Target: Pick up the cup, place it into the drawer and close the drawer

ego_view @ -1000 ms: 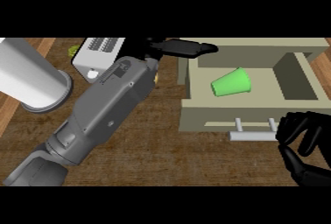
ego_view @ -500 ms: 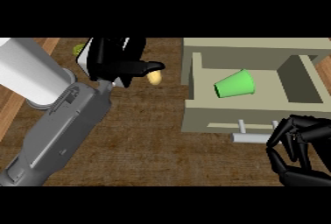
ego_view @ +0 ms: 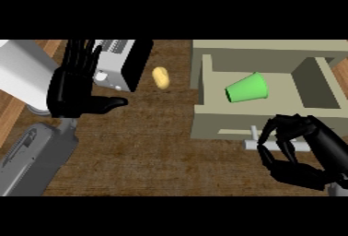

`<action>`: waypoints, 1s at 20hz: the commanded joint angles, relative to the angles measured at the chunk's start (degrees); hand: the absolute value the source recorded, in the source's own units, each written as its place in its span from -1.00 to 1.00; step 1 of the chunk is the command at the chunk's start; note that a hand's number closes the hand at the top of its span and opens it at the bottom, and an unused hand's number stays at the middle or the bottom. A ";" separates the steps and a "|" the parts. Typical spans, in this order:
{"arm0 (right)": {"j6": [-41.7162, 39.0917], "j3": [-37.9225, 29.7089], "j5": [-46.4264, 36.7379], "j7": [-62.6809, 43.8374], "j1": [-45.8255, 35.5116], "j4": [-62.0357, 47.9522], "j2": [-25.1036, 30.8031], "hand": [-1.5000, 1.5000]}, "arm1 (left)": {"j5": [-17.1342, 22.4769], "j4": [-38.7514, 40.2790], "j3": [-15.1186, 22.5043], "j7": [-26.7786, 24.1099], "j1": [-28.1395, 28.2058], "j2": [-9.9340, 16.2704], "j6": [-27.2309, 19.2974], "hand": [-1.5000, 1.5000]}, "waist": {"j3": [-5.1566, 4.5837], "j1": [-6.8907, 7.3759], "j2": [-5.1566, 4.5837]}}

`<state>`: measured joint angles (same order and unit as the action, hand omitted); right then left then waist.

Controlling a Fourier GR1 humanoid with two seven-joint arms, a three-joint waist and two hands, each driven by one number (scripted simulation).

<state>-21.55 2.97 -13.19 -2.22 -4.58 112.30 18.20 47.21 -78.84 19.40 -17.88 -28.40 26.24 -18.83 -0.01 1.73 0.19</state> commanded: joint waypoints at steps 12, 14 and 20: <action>13.01 11.66 -29.49 11.21 -9.47 -28.99 -4.09 -1.00 | -0.18 -7.84 -8.40 -4.07 19.69 5.32 13.06 -1.00 | 0.01 -1.05 -0.26; 13.88 10.33 -30.39 13.21 -13.22 -35.95 -4.55 -1.00 | -0.97 -3.13 -9.48 -3.80 17.04 3.86 13.64 -1.00 | 0.01 -1.25 -0.35; 17.24 9.06 -33.65 17.35 -17.35 -49.84 -5.78 -1.00 | 2.31 -6.97 -15.89 -0.92 22.18 8.06 19.53 -1.00 | 0.04 -0.77 -0.31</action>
<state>-6.50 13.15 -45.28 12.32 -18.99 71.62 13.51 47.90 -84.31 7.40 -20.56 -8.78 31.95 -2.47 0.00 0.77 -0.11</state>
